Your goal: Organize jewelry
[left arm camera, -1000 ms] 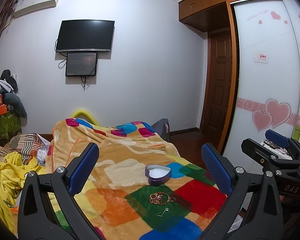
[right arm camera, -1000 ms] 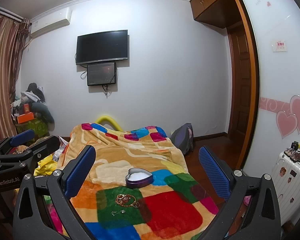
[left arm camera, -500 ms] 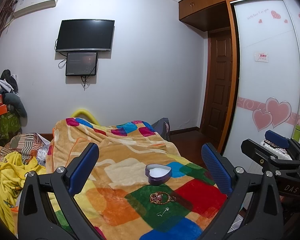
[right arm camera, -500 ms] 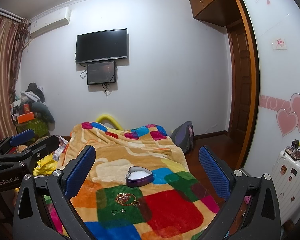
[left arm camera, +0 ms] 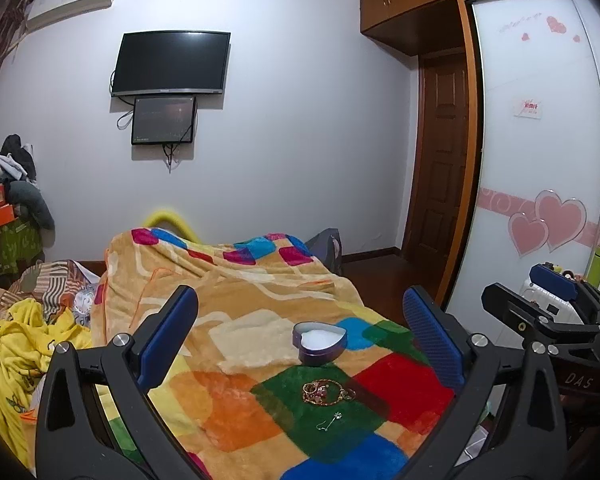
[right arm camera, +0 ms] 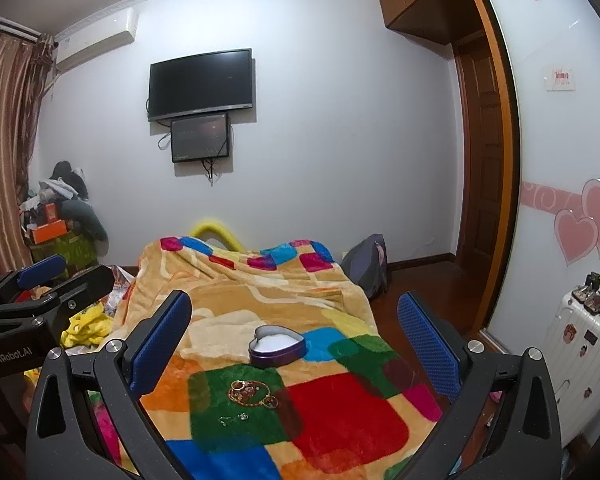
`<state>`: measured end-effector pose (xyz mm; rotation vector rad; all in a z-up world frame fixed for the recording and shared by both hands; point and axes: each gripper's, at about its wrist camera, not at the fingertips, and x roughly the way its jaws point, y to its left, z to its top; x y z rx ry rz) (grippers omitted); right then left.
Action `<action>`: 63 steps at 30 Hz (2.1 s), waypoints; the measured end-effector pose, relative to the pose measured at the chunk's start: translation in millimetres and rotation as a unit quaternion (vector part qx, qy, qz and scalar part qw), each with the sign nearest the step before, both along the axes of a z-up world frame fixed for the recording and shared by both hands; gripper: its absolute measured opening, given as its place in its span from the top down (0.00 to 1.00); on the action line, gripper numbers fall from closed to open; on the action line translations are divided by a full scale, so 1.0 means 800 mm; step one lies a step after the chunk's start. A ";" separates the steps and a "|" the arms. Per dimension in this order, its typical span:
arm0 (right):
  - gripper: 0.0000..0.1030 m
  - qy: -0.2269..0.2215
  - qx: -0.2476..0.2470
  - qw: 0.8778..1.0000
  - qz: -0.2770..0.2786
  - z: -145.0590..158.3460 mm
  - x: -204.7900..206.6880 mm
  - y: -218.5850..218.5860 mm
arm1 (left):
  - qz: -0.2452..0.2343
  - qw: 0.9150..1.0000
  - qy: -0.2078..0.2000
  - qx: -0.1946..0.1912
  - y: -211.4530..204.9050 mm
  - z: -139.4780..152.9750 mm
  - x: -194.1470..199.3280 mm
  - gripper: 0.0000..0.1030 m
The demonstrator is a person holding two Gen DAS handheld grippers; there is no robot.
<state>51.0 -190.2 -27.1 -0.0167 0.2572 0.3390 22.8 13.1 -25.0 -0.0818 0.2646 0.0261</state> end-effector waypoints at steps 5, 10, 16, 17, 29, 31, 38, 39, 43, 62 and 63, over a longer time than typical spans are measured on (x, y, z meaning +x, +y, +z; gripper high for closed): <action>0.01 0.022 -0.008 1.000 -0.002 -0.006 0.014 0.003 | 0.004 1.000 0.019 -0.003 0.004 -0.008 0.017 0.00; 0.01 0.056 -0.016 0.998 -0.009 -0.014 0.036 -0.003 | 0.009 0.998 0.054 -0.009 0.013 -0.028 0.043 0.00; 0.01 0.109 -0.033 0.993 -0.018 -0.044 0.066 -0.007 | 0.017 0.994 0.112 -0.002 0.024 -0.065 0.081 0.00; 0.01 0.118 -0.039 0.992 -0.019 -0.050 0.071 -0.006 | 0.019 0.993 0.121 0.002 0.024 -0.072 0.087 0.00; 0.01 0.204 -0.077 0.976 0.011 -0.122 0.115 0.003 | 0.010 0.973 0.228 0.044 0.024 -0.152 0.145 0.00; 0.01 0.210 -0.080 0.974 0.018 -0.130 0.123 0.005 | 0.005 0.968 0.245 0.051 0.023 -0.162 0.155 0.00; 0.13 0.244 -0.094 0.964 0.055 -0.157 0.141 0.018 | -0.034 0.957 0.288 0.027 0.024 -0.191 0.186 0.00; 0.15 0.249 -0.095 0.962 0.061 -0.161 0.142 0.020 | -0.037 0.955 0.292 0.025 0.025 -0.193 0.190 0.00; 0.28 0.265 -0.098 0.955 0.087 -0.172 0.150 0.028 | -0.053 0.950 0.306 0.023 0.025 -0.202 0.206 0.01; 0.67 0.289 -0.096 0.940 0.152 -0.191 0.160 0.054 | -0.143 0.925 0.351 0.005 -0.002 -0.228 0.241 0.55; 0.68 0.289 -0.095 0.940 0.154 -0.192 0.159 0.055 | -0.150 0.923 0.354 -0.001 -0.002 -0.229 0.243 0.57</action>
